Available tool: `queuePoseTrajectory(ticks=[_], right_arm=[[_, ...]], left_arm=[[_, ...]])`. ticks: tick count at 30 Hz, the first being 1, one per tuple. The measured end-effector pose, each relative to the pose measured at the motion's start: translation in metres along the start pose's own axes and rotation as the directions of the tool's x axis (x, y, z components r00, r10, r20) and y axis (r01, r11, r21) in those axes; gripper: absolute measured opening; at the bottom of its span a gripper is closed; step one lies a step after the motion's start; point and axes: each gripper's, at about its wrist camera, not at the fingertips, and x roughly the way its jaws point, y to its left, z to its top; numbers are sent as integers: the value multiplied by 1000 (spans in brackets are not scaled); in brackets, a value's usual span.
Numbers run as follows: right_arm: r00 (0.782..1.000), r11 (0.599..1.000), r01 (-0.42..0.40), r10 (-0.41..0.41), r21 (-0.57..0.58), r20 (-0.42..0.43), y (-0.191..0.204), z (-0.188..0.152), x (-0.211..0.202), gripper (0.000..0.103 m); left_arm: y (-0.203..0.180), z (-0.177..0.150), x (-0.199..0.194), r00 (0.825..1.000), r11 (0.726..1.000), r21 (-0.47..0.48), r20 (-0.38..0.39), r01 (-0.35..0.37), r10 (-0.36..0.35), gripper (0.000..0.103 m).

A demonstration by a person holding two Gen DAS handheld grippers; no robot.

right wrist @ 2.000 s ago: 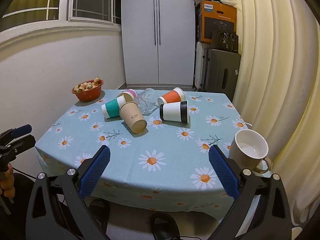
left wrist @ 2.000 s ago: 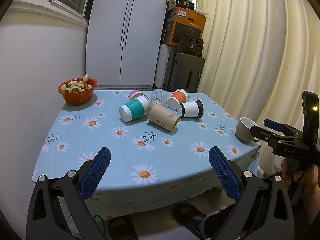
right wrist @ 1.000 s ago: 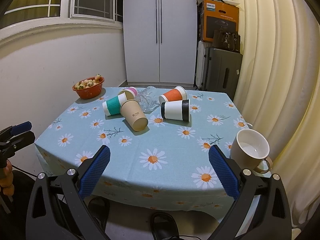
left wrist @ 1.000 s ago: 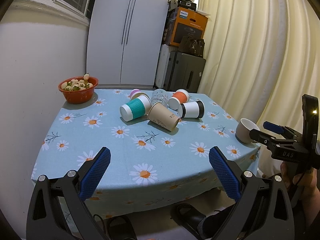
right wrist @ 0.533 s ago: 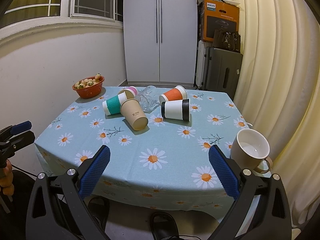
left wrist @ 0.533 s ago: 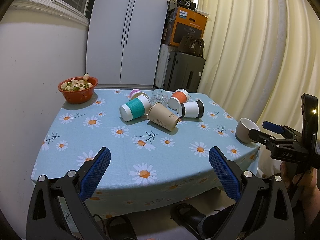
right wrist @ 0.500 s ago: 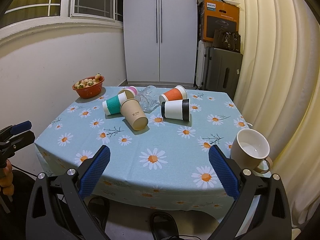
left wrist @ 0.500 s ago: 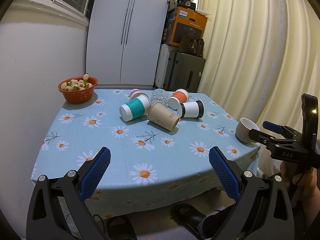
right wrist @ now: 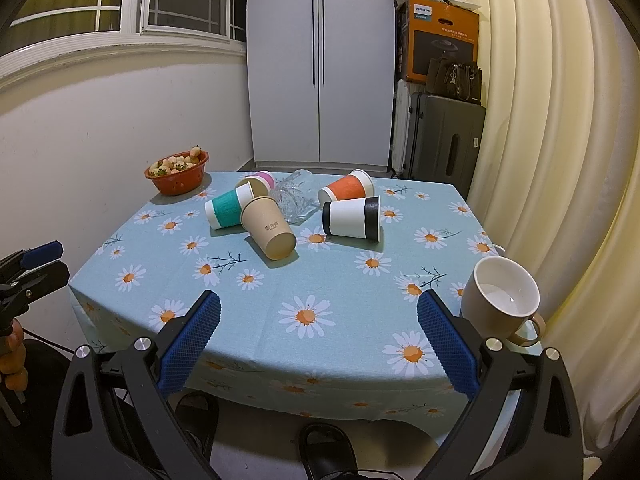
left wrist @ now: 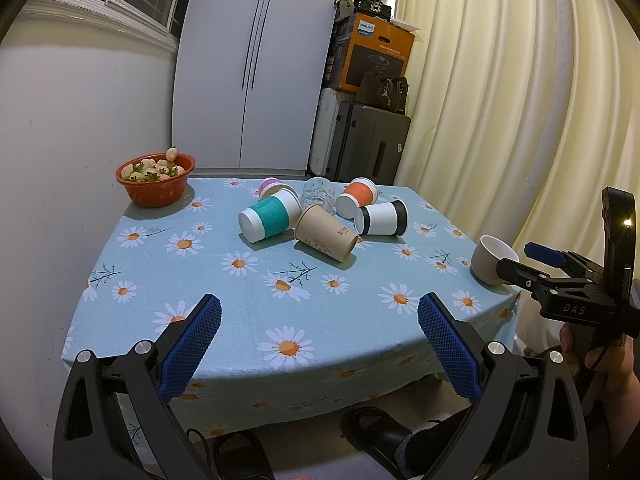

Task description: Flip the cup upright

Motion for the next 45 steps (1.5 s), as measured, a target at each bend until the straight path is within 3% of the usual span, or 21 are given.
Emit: queuePoseTrajectory(ticks=[35,45], right_arm=[[1000,1000,-3,2,-19,-25,1,-5,6,98],[989,992,-121,117,-35,-95,0,11,29,98]], left_arm=[[3,-1,4,1000,1000,-26,-16,7,-7,96],[16,11,20,998,993,-111,-37,39,-44,96]])
